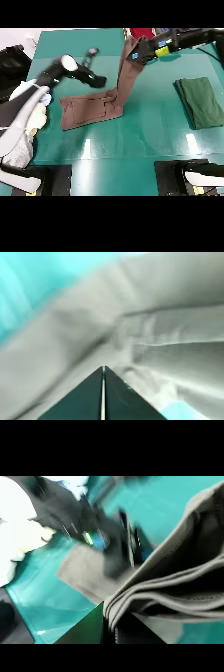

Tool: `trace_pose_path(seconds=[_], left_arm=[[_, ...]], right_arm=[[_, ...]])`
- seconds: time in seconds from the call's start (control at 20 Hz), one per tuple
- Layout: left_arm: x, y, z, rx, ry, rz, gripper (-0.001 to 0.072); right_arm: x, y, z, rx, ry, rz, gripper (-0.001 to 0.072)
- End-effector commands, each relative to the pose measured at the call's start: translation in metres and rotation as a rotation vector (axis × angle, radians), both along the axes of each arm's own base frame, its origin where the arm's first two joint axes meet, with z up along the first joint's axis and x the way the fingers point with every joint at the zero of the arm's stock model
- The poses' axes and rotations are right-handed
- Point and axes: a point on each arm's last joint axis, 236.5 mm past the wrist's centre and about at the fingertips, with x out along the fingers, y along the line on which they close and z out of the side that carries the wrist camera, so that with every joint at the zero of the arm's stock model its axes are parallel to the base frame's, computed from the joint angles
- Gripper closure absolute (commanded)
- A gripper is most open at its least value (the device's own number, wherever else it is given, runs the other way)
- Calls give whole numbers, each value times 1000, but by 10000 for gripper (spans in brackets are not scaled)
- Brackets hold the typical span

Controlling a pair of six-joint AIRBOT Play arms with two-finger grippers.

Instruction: Fold the shirts.

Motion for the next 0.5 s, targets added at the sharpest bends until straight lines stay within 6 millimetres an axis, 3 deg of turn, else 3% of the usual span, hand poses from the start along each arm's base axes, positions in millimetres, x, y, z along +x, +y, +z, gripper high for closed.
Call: trace_pose_path(seconds=[0.0, 0.15, 0.25, 0.3, 0.35, 0.45], left_arm=[[18, 98, 86, 89, -197, 135, 684], [8, 185, 164, 164, -377, 289, 683], [-8, 227, 207, 191, -472, 379, 683], [-16, 241, 223, 191, -505, 415, 683], [-23, 252, 234, 193, -525, 441, 683], [-35, 266, 246, 199, -542, 473, 683]], right_arm=[[-17, 69, -5, 96, 24, 107, 698], [-35, 165, -28, 218, 24, 217, 689], [-49, 226, -55, 251, -9, 264, 425], [-58, 249, -67, 245, -13, 302, 353], [-63, 262, -73, 235, -19, 327, 353], [-57, 257, -85, 169, -33, 348, 390]])
